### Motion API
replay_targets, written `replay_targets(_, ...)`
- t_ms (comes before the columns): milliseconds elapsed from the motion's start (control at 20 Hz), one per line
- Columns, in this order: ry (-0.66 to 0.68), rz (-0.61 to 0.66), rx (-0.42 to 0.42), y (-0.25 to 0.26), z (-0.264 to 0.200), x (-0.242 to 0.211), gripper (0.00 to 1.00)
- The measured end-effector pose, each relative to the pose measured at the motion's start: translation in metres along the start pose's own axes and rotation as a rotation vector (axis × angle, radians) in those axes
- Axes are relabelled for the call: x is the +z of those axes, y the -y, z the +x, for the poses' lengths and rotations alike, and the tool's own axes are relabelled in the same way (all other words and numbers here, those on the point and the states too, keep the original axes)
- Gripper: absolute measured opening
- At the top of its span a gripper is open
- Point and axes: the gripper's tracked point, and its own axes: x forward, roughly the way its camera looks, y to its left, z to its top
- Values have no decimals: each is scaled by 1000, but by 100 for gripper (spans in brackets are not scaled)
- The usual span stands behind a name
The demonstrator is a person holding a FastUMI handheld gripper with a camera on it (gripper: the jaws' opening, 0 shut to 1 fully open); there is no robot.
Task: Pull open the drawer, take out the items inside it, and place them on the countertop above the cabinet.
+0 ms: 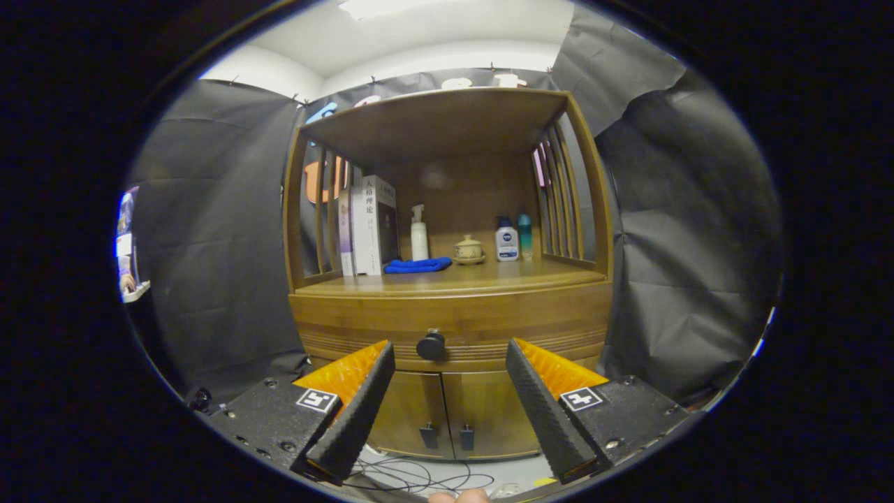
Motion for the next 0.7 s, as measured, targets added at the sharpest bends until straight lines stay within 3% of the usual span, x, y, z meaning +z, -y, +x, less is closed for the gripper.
replay_targets(700, -58, -76, -7, -29, 125, -40, 100)
